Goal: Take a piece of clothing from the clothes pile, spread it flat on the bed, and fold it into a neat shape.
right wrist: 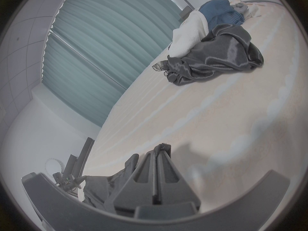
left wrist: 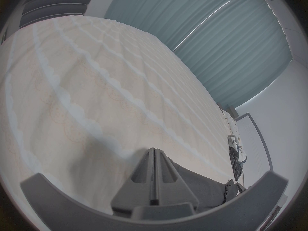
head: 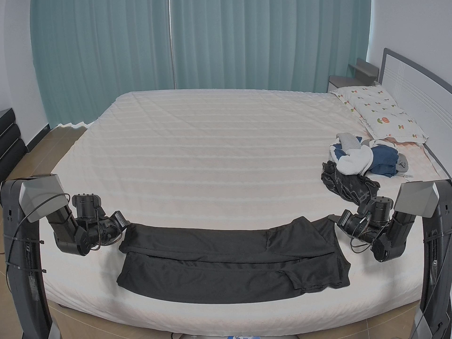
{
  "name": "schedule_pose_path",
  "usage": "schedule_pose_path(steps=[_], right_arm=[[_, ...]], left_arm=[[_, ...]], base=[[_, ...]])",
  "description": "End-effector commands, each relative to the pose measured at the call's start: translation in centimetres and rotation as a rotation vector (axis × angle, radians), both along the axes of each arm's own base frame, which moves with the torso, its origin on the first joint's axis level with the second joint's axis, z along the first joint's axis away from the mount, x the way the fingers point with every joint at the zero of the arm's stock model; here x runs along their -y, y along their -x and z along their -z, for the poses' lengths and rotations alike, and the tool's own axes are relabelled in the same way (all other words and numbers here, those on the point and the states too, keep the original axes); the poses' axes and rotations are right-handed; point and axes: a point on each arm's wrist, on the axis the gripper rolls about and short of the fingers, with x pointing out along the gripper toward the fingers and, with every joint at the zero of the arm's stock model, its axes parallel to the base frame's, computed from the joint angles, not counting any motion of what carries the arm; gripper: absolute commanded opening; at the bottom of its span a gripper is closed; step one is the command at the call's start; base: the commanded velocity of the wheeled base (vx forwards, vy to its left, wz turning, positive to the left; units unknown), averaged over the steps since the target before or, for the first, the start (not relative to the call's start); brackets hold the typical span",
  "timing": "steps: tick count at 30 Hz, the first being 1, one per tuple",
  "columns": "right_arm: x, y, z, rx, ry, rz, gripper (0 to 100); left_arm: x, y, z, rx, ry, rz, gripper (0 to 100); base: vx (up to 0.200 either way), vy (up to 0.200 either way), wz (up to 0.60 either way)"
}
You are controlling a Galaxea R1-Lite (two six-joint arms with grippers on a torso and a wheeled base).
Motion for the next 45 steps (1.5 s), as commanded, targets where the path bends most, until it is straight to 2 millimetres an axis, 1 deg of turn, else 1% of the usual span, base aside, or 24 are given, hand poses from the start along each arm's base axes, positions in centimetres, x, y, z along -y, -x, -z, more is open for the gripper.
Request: schedule_pose_path(steps=[1, 5, 10, 19, 21, 23, 24, 27, 28, 30, 31, 36, 38, 40, 41, 43, 45], right_arm=[[0.2, -0.7, -0.3, 0.028, 0.010, 0.029, 0], [0.3, -1.1, -0.1, 0.032, 0.005, 0.054, 0], [0.4, -1.5, -0.4, 0.039, -0.024, 0.073, 0], [0.5, -2.2, -0.2, 0.053, -0.029, 0.077, 0], [0.6, -2.2, -0.3, 0.056, -0.030, 0.079, 0], [0.5, -2.2, -0.1, 0.053, -0.031, 0.077, 0], [0.5, -2.2, 0.2, 0.044, -0.029, 0.077, 0], [0.4, -2.3, 0.3, 0.046, -0.029, 0.075, 0], [0.4, -2.2, 0.5, 0.042, -0.028, 0.075, 0], [0.4, -2.2, 0.7, 0.037, -0.026, 0.074, 0], [0.3, -2.2, 0.9, 0.033, -0.026, 0.073, 100], [0.3, -1.7, 0.5, 0.029, -0.023, 0.073, 100], [0.8, -1.2, -1.7, 0.066, -0.028, 0.097, 100], [1.2, 0.0, -3.1, 0.062, -0.034, 0.120, 100], [1.2, 0.5, -3.7, 0.059, -0.037, 0.121, 100], [0.9, 1.2, -5.0, 0.064, -0.037, 0.114, 100], [0.7, 1.5, -5.9, 0.074, -0.037, 0.109, 100]], left_arm=[[-0.3, 0.0, 0.0, 0.002, -0.009, -0.012, 0], [-0.6, 0.0, 0.0, 0.003, -0.014, -0.029, 0], [-0.8, 0.0, 0.0, 0.005, -0.016, -0.034, 0], [-0.8, 0.0, 0.0, 0.005, -0.016, -0.034, 0], [-0.8, -0.1, -0.2, 0.026, -0.018, -0.035, 0], [-0.8, -0.1, -0.2, 0.032, -0.018, -0.035, 0], [-0.8, -0.1, -0.2, 0.038, -0.019, -0.033, 0], [-0.8, -0.1, -0.2, 0.037, -0.017, -0.034, 0], [-0.8, -0.1, -0.2, 0.032, -0.017, -0.034, 100], [-0.8, -0.1, -0.2, 0.032, -0.017, -0.034, 100], [-0.8, -0.1, -0.2, 0.032, -0.017, -0.034, 100], [-0.8, 0.0, -0.2, 0.030, -0.017, -0.034, 100], [-0.8, 0.2, -0.3, 0.028, -0.013, -0.038, 100], [-1.0, 0.3, -1.3, 0.049, -0.010, -0.044, 100], [-1.2, 0.3, -2.2, 0.065, -0.009, -0.048, 100], [-1.4, 0.7, -3.2, 0.079, -0.006, -0.048, 100], [-1.4, 1.2, -3.7, 0.073, -0.004, -0.047, 100]], base=[[0.000, 0.000, 0.00], [0.000, 0.000, 0.00], [0.000, 0.000, 0.00], [0.000, 0.000, 0.00], [0.000, 0.000, 0.00], [0.000, 0.000, 0.00], [0.000, 0.000, 0.00], [0.000, 0.000, 0.00], [0.000, 0.000, 0.00], [0.000, 0.000, 0.00], [0.000, 0.000, 0.00], [0.000, 0.000, 0.00], [0.000, 0.000, 0.00], [0.000, 0.000, 0.00], [0.000, 0.000, 0.00], [0.000, 0.000, 0.00], [0.000, 0.000, 0.00]])
